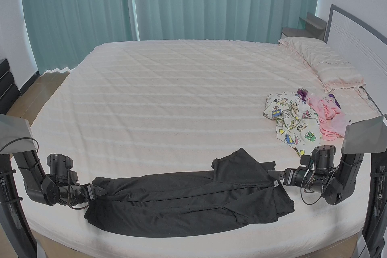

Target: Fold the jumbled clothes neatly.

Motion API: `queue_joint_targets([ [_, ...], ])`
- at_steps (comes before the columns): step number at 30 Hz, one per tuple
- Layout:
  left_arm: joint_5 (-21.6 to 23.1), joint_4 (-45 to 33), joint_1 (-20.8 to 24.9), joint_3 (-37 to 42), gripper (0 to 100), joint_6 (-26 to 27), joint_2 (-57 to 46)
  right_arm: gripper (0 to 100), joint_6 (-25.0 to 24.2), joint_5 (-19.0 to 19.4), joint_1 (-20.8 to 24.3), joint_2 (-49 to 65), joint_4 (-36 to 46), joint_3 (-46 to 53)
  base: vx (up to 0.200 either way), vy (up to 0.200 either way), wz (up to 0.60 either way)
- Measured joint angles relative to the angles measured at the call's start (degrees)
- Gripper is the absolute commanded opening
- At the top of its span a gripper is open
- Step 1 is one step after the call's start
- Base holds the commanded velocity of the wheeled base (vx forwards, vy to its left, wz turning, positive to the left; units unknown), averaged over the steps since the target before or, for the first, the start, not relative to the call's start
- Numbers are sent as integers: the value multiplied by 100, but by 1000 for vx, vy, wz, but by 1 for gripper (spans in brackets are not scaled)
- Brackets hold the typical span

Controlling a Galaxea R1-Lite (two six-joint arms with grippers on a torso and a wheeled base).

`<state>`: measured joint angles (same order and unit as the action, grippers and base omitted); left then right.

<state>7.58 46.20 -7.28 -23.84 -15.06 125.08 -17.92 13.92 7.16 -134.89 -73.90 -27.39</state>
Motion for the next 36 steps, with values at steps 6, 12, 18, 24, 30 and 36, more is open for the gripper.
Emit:
queue_joint_targets([
  [6, 218, -46, -230, 50, 100, -557, -339, 100, -474, 112, 20, 308, 20, -2, 0, 0, 0],
  [12, 818, -293, -432, 9, 100, -1929, -801, 100, -844, 235, 310, 402, 35, -107, 0, 0, 0],
  [18, 1187, -422, -369, 26, 100, -3065, -1102, 100, -1024, 382, 695, 261, 126, -494, 0, 0, 0],
  [24, 1495, -449, -173, 83, 100, -3357, -1203, 100, -1051, 435, 867, 51, 389, -827, 0, 0, 0],
  [30, 1506, -444, -40, 105, 100, -3363, -1204, 100, -941, 435, 769, -133, 378, -957, 0, 0, 0],
  [36, 1502, -441, 4, 124, 100, -3361, -1140, 100, -819, 435, 677, -260, 356, -1006, 0, 0, 0],
])
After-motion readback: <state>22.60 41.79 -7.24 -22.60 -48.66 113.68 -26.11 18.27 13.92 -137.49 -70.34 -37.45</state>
